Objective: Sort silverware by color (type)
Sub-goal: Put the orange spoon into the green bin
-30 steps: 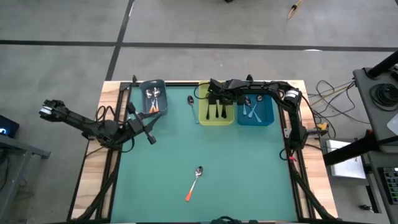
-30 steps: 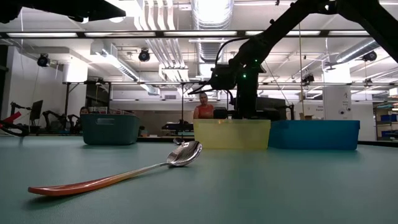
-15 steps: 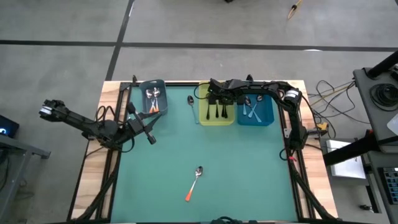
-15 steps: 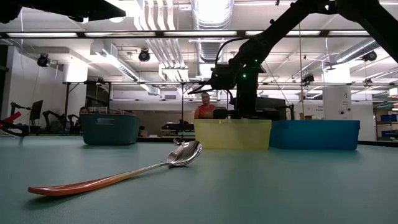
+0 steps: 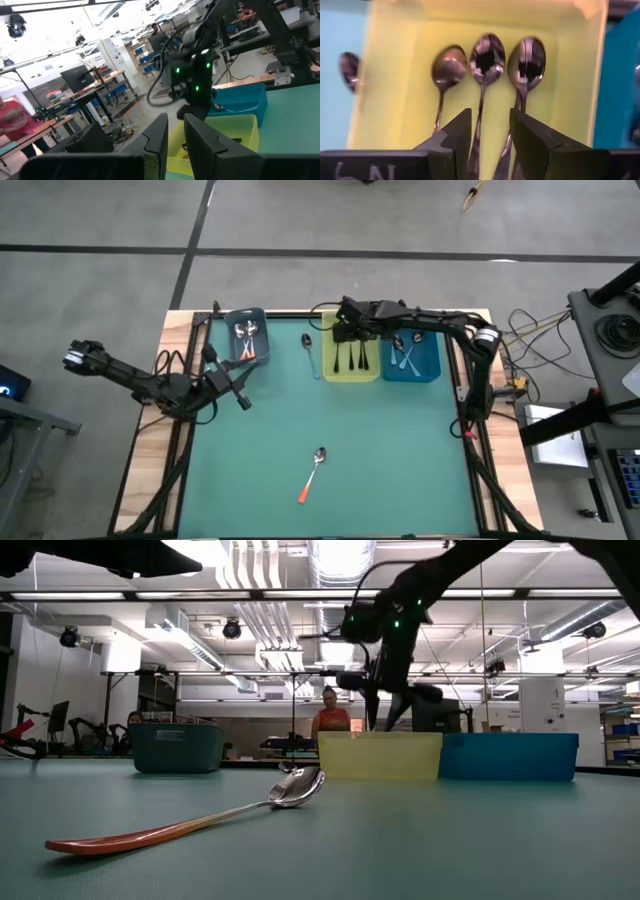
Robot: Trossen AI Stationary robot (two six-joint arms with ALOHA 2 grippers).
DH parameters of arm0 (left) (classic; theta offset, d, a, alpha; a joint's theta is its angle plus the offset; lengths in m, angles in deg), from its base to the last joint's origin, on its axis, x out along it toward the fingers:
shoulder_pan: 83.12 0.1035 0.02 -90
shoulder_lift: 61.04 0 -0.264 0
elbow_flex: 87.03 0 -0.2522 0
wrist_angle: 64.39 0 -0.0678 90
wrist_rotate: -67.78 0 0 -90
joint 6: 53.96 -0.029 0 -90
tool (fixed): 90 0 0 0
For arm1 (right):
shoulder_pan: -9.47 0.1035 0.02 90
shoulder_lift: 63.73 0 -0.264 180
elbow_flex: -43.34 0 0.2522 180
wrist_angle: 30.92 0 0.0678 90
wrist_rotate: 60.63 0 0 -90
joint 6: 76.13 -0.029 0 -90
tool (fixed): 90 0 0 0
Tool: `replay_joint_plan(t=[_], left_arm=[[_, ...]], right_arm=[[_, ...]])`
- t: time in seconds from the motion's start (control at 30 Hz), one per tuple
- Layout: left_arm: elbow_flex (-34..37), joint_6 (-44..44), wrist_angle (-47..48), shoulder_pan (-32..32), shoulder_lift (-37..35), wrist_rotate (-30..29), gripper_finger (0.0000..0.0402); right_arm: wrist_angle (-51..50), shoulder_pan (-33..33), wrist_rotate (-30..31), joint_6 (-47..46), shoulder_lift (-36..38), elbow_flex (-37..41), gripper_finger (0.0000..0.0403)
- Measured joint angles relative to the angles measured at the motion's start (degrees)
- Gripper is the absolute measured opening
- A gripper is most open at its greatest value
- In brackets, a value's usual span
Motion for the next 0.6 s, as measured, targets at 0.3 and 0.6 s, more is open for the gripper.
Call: replay_joint_plan(t=[0.3,0.6], left_arm=[[0.0,4.0,0.1,0.0,0.0,0.0,0.0046],[0.0,11.4,1.5,0.0,1.1,0.0,0.0046]], right_arm=[[-0.2,5.4,4.5,10.2,8.4,0.2,0.0109],[-1.9,16.7,8.2,19.9,13.9,3.1,0.0083]])
